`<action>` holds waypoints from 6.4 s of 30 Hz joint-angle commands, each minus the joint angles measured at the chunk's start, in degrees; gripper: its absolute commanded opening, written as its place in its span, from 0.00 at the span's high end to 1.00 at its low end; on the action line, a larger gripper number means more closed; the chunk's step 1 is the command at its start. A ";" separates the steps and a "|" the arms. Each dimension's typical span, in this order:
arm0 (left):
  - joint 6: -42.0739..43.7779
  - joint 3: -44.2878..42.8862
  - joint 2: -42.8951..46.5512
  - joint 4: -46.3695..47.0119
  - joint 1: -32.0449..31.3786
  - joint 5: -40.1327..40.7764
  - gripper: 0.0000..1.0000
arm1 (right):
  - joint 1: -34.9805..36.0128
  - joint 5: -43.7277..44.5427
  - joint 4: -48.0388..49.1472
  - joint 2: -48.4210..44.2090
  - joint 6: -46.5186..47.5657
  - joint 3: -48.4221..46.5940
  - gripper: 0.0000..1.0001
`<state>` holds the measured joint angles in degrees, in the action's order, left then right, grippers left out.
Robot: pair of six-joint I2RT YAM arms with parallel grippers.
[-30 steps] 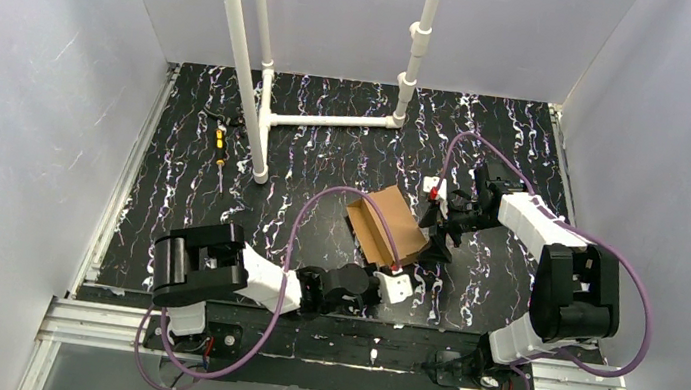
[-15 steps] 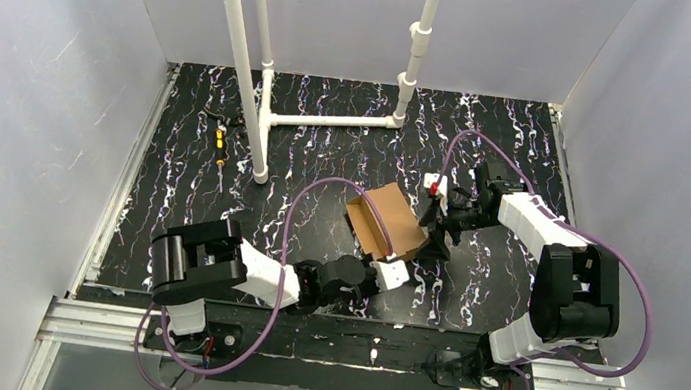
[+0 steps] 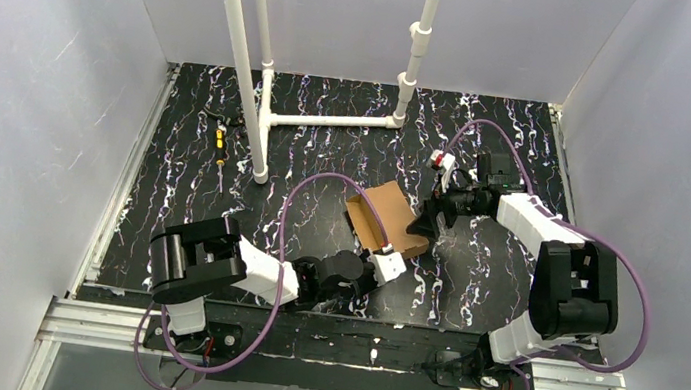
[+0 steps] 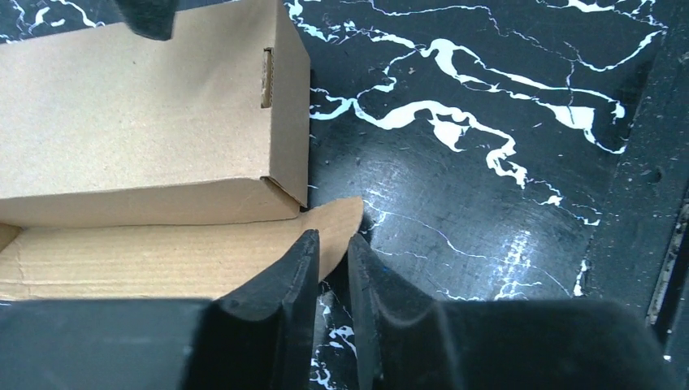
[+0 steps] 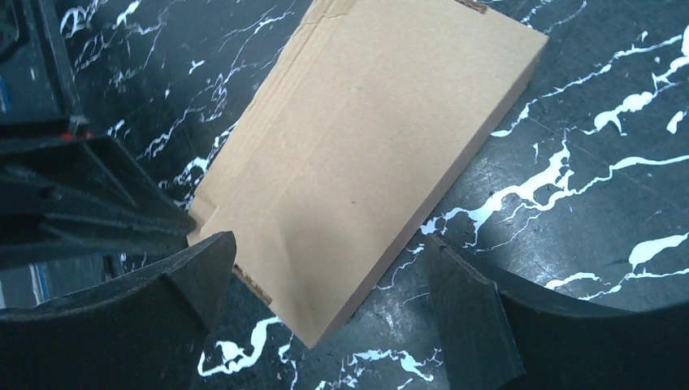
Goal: Fold the paper box
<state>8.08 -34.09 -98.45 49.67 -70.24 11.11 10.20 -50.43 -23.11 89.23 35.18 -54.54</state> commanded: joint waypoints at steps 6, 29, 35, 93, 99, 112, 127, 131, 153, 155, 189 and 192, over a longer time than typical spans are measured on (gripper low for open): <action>0.93 1.58 2.21 1.35 0.31 -0.75 0.66 | -0.18 1.74 10.33 4.12 -16.66 1.46 0.08; 9.60 -0.19 -0.71 4.03 0.54 0.24 0.67 | -0.18 0.83 10.81 7.03 -18.61 1.28 0.07; 10.13 -0.42 -1.41 4.03 0.54 -0.46 0.70 | -0.18 0.64 10.65 7.10 -18.66 1.24 0.07; 18.47 -3.33 -4.56 -1.25 0.58 -0.53 0.74 | -0.18 -0.59 9.75 7.79 -17.95 0.80 0.03; 18.86 -3.77 -4.99 -1.25 0.56 1.14 0.82 | -0.18 -0.64 9.75 7.80 -17.86 0.75 0.03; 12.11 -3.78 -2.88 -3.43 1.22 -0.02 1.00 | -0.18 0.64 9.58 8.13 -17.78 0.67 0.02; -0.42 -1.88 -0.06 -3.53 5.17 -1.98 1.00 | -0.18 3.79 9.11 8.96 -17.60 0.58 0.03; -2.01 -1.30 0.48 -3.44 5.53 -2.02 1.00 | -0.18 5.19 8.41 9.85 -17.38 0.16 0.06; -9.55 -2.70 0.39 -4.73 6.58 -1.67 1.00 | -0.18 5.85 8.19 10.64 -17.69 0.18 0.10; -9.60 -3.55 0.35 -5.70 6.57 -2.11 1.00 | -0.09 5.17 8.17 10.61 -17.60 0.14 0.11; -21.17 -16.01 9.90 -29.21 9.74 -5.69 0.69 | 1.14 5.26 7.14 10.44 -16.81 -0.30 0.12; -25.03 -12.70 15.12 -29.63 11.76 -6.55 0.59 | 1.12 5.21 7.20 10.35 -16.76 -0.28 0.12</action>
<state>-11.16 -49.82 -91.59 21.69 -60.60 6.35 10.98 -47.09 -14.57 98.74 16.86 -53.47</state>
